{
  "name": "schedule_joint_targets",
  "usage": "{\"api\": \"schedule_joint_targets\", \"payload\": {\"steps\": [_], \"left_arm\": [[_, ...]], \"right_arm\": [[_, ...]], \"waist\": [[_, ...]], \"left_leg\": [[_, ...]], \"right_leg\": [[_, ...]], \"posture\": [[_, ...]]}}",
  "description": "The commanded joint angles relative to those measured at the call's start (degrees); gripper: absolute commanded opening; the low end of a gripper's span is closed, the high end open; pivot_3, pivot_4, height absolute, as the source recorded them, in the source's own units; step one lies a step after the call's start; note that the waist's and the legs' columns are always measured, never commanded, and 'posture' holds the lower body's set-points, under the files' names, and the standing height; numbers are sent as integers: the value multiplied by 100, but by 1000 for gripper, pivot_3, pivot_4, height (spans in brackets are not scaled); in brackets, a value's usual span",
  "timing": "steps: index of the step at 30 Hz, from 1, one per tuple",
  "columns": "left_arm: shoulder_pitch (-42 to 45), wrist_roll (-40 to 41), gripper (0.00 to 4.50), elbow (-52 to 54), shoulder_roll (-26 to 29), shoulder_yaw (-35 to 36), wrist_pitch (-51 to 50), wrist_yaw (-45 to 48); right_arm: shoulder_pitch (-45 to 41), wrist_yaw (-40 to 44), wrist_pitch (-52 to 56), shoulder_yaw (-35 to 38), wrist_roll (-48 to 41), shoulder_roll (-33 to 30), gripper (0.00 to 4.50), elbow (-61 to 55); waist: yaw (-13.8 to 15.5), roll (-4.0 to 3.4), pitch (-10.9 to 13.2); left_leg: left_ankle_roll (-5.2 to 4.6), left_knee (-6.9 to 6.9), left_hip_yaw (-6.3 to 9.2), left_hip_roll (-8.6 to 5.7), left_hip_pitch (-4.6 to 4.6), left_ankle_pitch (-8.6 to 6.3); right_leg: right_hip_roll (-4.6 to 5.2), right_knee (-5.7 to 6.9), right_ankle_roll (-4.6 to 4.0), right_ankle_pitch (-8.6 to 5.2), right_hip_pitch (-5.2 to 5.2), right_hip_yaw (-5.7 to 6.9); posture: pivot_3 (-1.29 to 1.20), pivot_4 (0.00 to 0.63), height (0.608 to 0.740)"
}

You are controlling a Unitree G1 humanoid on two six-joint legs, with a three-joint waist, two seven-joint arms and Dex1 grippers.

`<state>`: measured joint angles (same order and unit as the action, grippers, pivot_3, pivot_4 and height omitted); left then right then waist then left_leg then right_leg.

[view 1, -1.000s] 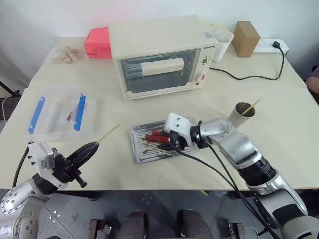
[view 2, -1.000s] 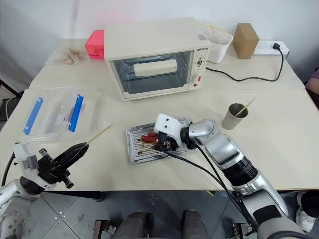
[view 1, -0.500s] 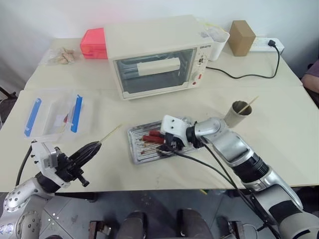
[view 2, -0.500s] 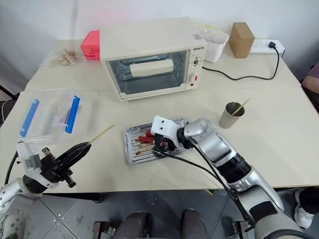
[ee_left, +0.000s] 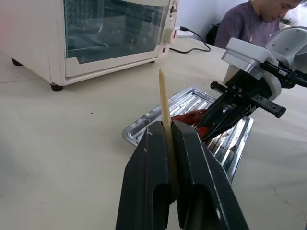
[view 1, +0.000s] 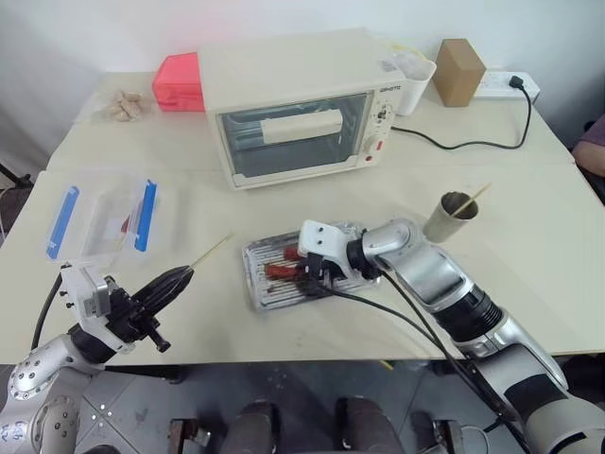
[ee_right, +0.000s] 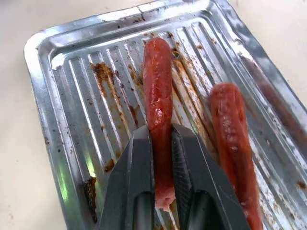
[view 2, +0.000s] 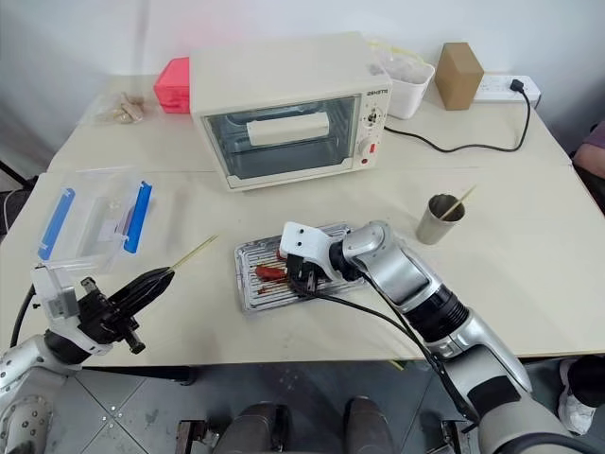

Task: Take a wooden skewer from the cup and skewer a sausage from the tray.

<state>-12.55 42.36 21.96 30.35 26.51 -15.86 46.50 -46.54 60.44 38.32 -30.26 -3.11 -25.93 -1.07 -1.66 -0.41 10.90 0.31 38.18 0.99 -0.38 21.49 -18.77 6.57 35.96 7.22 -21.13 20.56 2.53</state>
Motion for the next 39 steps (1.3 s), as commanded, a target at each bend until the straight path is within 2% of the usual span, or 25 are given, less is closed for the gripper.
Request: {"api": "schedule_joint_targets", "payload": {"steps": [1,7,11,17,26,39], "left_arm": [[6,113,0,113,170,66,-30,141],[102,379,0,22,846,65,-341,938],[355,416,0,163,1269,-359,-575,1439],[846,380,0,206,1316,-868,-723,1569],[1518,164,0,-241,1172,-1386,-718,1613],[1435,25,0,-327,1115,-1312,-619,1607]], "right_arm": [[-13,486,-600,359,-381,-163,177,-460],[259,1528,-1816,1201,-968,-1105,177,-628],[393,1987,-2889,1678,-1088,-1523,177,-116],[503,2153,-3541,1895,-1103,-1652,177,223],[505,2103,-3523,1788,-1001,-1640,177,49],[592,2161,-3528,1887,-1008,-1812,177,83]], "waist": [[3,0,0],[27,4,2],[10,6,4],[-19,4,6],[14,7,7],[13,7,7]], "left_leg": [[0,-1,0,0,0,0],[-1,-1,4,-3,2,0],[-2,-1,2,-3,0,-1],[0,-4,-5,5,-6,0],[-2,5,-2,1,-4,1],[-2,6,-2,2,-5,2]], "right_leg": [[0,0,0,0,0,0],[3,-8,0,0,-7,8],[5,-11,0,0,-10,8],[-2,-5,0,0,-8,5],[0,-1,1,0,-11,7],[0,-1,1,0,-11,8]], "posture": [[0,150,740],[0,150,740],[0,150,740],[0,150,740],[0,150,740],[0,150,740]]}}
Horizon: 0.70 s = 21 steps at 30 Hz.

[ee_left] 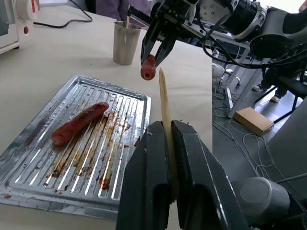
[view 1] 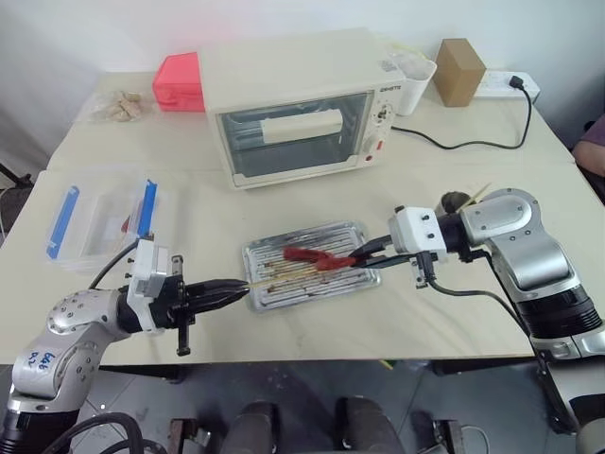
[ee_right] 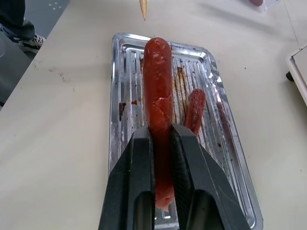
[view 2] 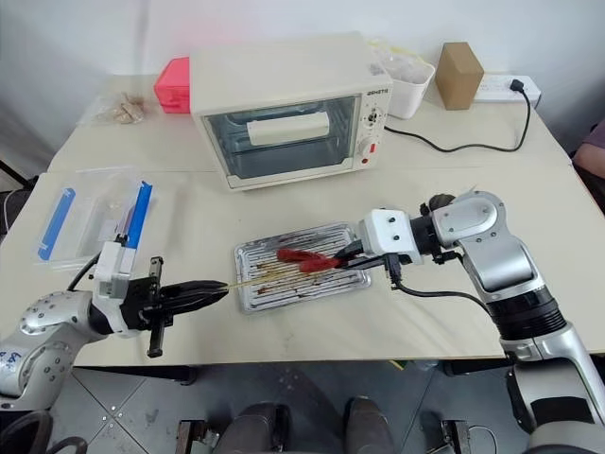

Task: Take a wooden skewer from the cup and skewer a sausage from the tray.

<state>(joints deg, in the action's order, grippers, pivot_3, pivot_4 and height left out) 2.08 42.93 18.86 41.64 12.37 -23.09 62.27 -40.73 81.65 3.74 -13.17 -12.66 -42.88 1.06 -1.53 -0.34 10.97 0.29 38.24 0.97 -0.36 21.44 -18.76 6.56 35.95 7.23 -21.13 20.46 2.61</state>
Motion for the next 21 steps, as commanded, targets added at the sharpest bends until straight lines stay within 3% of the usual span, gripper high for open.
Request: {"api": "schedule_joint_targets", "payload": {"steps": [1,21], "left_arm": [[-26,-65,0,-31,-26,80,118,23],[134,-256,0,-92,-270,-112,153,-23]], "right_arm": [[16,36,-49,181,-70,-122,177,-146],[83,-65,245,153,-135,-61,177,-447]], "waist": [[1,0,0],[3,0,0]], "left_leg": [[0,0,0,0,0,0],[0,2,1,0,0,0]], "right_leg": [[0,0,0,0,0,0],[-1,2,0,0,0,1]], "posture": [[0,150,740],[0,150,740]]}}
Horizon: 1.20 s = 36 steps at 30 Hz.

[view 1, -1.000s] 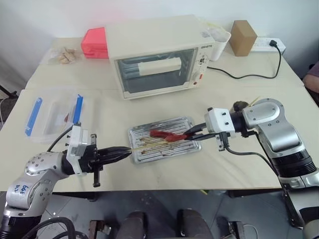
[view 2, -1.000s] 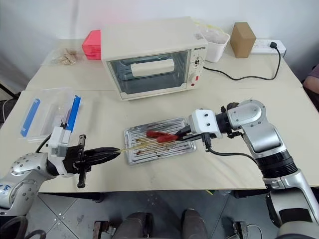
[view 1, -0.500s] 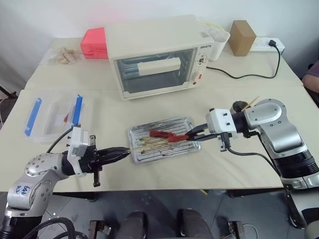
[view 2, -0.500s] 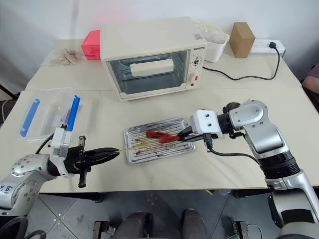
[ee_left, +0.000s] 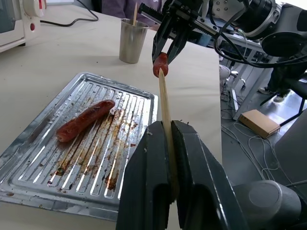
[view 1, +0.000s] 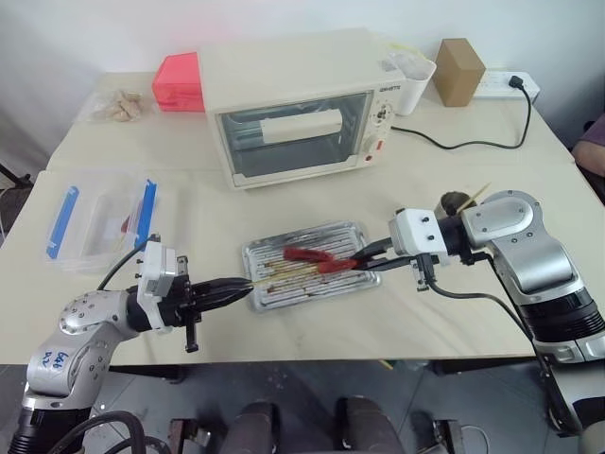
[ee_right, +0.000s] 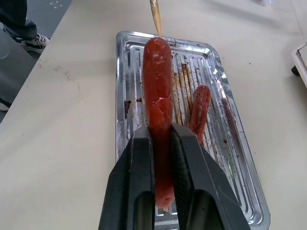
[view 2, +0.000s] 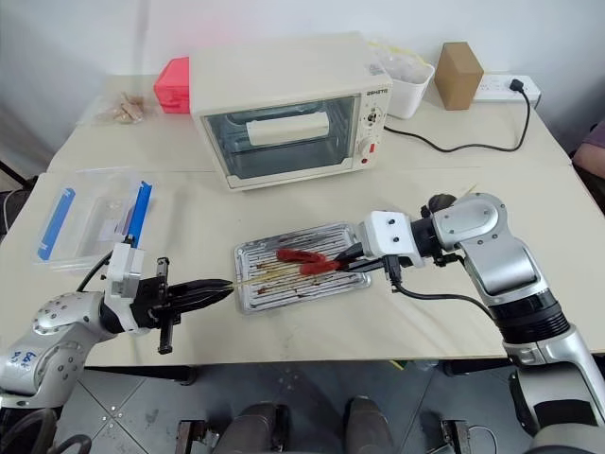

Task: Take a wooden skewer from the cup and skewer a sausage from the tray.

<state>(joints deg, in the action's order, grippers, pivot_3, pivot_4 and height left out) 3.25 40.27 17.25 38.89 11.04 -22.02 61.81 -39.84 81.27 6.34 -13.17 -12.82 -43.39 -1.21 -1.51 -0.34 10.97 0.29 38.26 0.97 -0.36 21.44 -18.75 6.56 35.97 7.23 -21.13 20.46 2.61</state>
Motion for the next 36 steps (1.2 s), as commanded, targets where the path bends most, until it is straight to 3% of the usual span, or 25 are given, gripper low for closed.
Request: {"api": "schedule_joint_targets", "payload": {"steps": [1,36], "left_arm": [[12,5,0,65,11,21,49,30],[-43,20,0,158,-33,-71,-61,-126]], "right_arm": [[2,-25,-17,156,-122,-14,177,-222],[-15,-31,49,119,-121,-76,177,-210]], "waist": [[1,0,0],[1,0,0]], "left_leg": [[0,0,0,0,0,0],[0,1,0,0,0,0]], "right_leg": [[0,0,0,0,0,0],[0,1,0,0,0,0]], "posture": [[0,150,740],[0,150,740]]}}
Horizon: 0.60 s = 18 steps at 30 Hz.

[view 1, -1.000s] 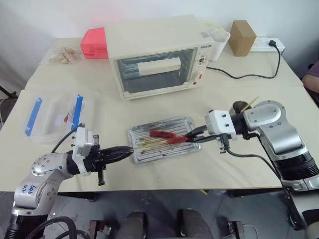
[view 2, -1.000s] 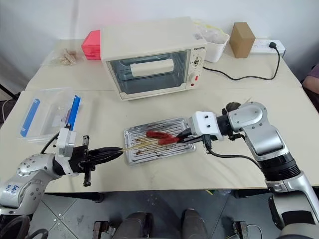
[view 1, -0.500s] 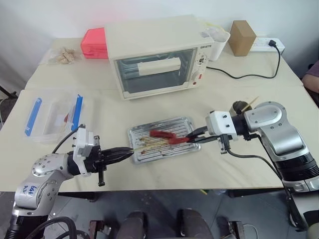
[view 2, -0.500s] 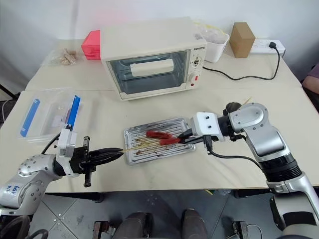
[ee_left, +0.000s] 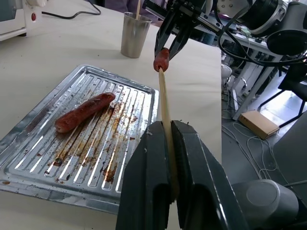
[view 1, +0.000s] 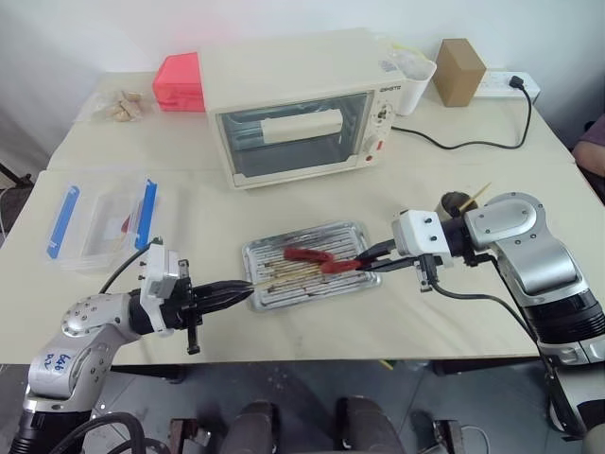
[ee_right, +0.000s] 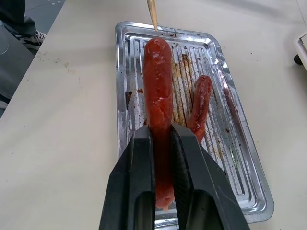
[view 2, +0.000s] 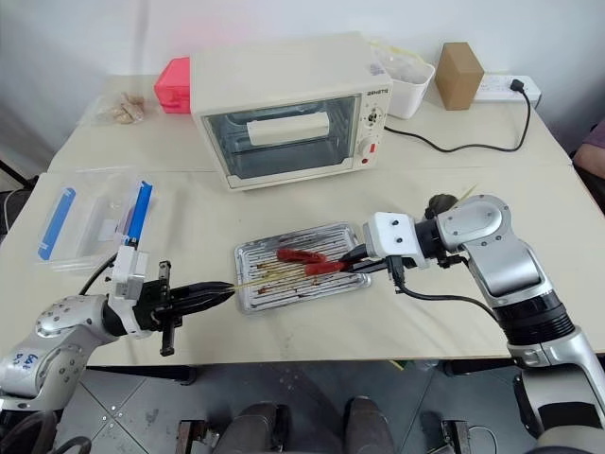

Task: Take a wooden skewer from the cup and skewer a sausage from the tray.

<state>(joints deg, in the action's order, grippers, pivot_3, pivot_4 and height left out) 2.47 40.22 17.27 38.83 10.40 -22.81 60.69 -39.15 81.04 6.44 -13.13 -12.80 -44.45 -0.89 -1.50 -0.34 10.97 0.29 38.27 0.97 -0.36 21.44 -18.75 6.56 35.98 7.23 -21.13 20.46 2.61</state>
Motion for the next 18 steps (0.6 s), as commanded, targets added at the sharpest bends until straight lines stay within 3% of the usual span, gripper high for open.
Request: {"api": "schedule_joint_targets", "payload": {"steps": [1,18], "left_arm": [[37,27,0,158,-28,-12,18,-16],[160,-22,0,155,-60,-159,-23,-3]], "right_arm": [[-93,-11,54,102,-124,48,177,-255],[-223,54,62,-158,6,302,177,-502]], "waist": [[-1,0,0],[-1,0,0]], "left_leg": [[0,0,0,0,0,0],[0,1,0,0,0,0]], "right_leg": [[0,0,0,0,0,0],[-1,1,0,0,0,0]], "posture": [[0,150,740],[0,150,740]]}}
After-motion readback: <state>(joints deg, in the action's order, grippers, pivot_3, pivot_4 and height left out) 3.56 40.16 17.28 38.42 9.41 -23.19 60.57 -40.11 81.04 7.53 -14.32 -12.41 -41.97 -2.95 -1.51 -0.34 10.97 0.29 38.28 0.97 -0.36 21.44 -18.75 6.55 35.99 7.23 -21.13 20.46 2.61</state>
